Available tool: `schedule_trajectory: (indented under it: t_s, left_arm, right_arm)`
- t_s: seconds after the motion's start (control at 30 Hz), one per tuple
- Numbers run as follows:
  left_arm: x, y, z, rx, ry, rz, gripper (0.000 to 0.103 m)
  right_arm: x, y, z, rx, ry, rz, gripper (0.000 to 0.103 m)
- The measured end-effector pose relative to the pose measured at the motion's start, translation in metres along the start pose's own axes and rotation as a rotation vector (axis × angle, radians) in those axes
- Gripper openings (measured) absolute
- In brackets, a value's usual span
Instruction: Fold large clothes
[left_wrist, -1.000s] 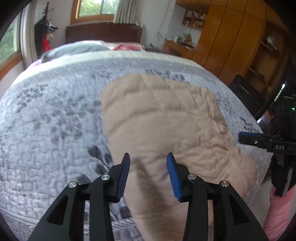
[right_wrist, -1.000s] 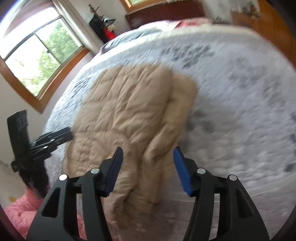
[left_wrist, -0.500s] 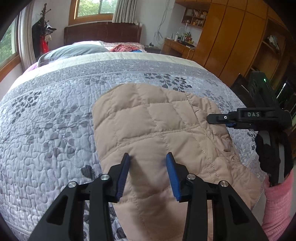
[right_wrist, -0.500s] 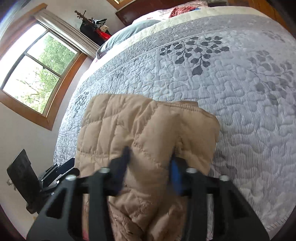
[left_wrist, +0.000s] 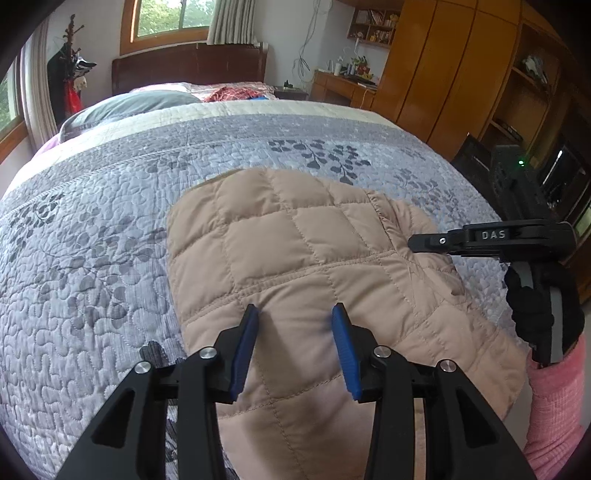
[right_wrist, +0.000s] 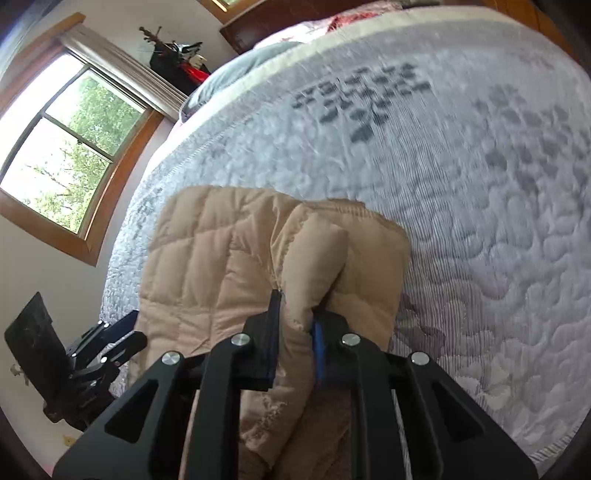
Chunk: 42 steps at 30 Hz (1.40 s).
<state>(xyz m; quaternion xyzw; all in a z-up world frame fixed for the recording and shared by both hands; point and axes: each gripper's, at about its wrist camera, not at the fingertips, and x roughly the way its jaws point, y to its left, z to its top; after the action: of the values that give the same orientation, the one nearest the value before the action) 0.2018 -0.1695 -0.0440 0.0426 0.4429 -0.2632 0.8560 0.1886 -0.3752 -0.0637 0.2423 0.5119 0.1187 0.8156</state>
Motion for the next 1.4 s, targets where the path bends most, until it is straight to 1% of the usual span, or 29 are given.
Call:
schedule_trajectory:
  t_s: [0.13, 0.2, 0.3, 0.37, 0.43, 0.47, 0.5, 0.53, 0.57, 0.67, 0.83, 0.9, 1.1, 1.23, 1.27, 1.4]
  left_arm:
    - [0.016, 0.002, -0.004, -0.001, 0.025, -0.001, 0.044]
    - [0.020, 0.002, -0.004, -0.001, 0.030, 0.003, 0.045]
    - [0.020, 0.004, -0.002, -0.012, 0.038, 0.008, 0.045]
    - [0.010, 0.003, -0.001, -0.011, 0.031, 0.027, 0.045]
    - [-0.007, 0.002, -0.002, -0.007, -0.002, 0.046, 0.044]
    - [-0.014, 0.002, -0.003, -0.003, -0.020, 0.050, 0.044]
    - [-0.022, 0.002, -0.005, 0.000, -0.038, 0.051, 0.044]
    - [-0.032, 0.002, -0.009, 0.003, -0.057, 0.051, 0.044]
    - [-0.040, 0.002, -0.013, 0.004, -0.067, 0.048, 0.044]
    - [-0.057, 0.001, -0.027, -0.001, -0.074, 0.018, 0.044]
    - [-0.072, -0.010, -0.052, 0.027, -0.074, -0.024, 0.044]
    - [-0.073, -0.013, -0.060, 0.033, -0.066, -0.032, 0.044]
    - [-0.062, -0.015, -0.077, 0.030, -0.009, -0.051, 0.044]
    - [-0.049, -0.011, -0.083, 0.019, 0.018, -0.061, 0.045]
    - [-0.045, -0.010, -0.085, 0.016, 0.023, -0.061, 0.047]
    - [-0.034, -0.007, -0.089, 0.019, 0.036, -0.067, 0.048]
  right_arm:
    - [0.015, -0.010, -0.006, 0.021, -0.005, 0.022, 0.016]
    - [0.015, -0.011, -0.007, 0.030, -0.009, 0.026, 0.016]
    - [0.006, -0.004, -0.006, 0.018, -0.020, 0.005, 0.016]
    - [-0.008, 0.007, -0.008, -0.013, -0.048, -0.039, 0.022]
    - [-0.024, 0.020, -0.014, -0.063, -0.089, -0.117, 0.029]
    - [-0.035, 0.029, -0.018, -0.094, -0.118, -0.164, 0.029]
    - [-0.044, 0.036, -0.023, -0.119, -0.141, -0.188, 0.029]
    - [-0.050, 0.039, -0.026, -0.131, -0.151, -0.189, 0.029]
    - [-0.060, 0.046, -0.034, -0.145, -0.158, -0.172, 0.029]
    - [-0.071, 0.063, -0.055, -0.199, -0.149, -0.134, 0.029]
    - [-0.071, 0.096, -0.099, -0.326, -0.109, -0.095, 0.029]
    - [-0.070, 0.102, -0.111, -0.349, -0.102, -0.084, 0.029]
    - [-0.058, 0.098, -0.130, -0.341, -0.072, -0.091, 0.029]
    - [-0.046, 0.088, -0.135, -0.315, -0.051, -0.093, 0.025]
    - [-0.041, 0.085, -0.135, -0.305, -0.043, -0.088, 0.025]
    - [-0.026, 0.070, -0.138, -0.272, -0.033, -0.054, 0.024]
